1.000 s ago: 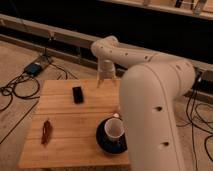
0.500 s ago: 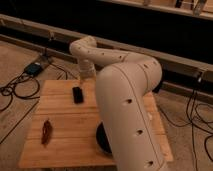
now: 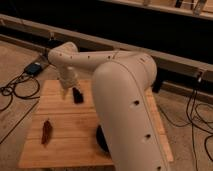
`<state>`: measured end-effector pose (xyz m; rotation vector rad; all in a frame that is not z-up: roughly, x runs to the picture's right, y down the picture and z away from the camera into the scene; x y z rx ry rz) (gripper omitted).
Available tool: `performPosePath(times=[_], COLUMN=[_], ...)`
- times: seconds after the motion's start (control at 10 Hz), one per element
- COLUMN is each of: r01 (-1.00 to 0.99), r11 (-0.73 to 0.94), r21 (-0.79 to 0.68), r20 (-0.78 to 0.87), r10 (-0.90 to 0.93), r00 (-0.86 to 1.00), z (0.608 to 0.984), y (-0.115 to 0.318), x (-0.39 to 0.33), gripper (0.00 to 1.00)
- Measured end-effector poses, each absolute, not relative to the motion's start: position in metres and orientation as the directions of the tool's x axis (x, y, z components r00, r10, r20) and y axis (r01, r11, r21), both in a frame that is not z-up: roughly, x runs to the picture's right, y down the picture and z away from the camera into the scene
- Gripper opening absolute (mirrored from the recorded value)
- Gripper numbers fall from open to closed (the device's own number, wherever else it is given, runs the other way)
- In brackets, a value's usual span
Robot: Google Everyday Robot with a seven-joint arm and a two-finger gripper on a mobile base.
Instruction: Move the arm in a circular motion
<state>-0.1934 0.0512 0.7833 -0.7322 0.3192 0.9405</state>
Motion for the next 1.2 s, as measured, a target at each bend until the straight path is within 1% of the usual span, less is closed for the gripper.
performPosePath(times=[0.3, 0.6, 0.8, 1.0, 1.2], r01=[-0.780, -0.835, -0.891, -0.942, -0.945], r11=[0.396, 0.334, 0.279, 0.211, 0.204], r21=[-0.485, -0.437, -0.357, -0.261, -0.256], r20=[-0.524, -0.576, -0.615, -0.639, -0.639], r10=[0.582, 0.609, 0.648, 0.694, 0.698], r00=[0.622, 0.545, 0.449, 0.332, 0.323], z=[0.729, 0.693, 0.681, 0.677, 0.677], y=[0.097, 0.130, 0.137, 0.134, 0.134], x=[-0.192, -0.148, -0.106, -0.062, -0.061], gripper=[0.65, 0.65, 0.65, 0.65, 0.65])
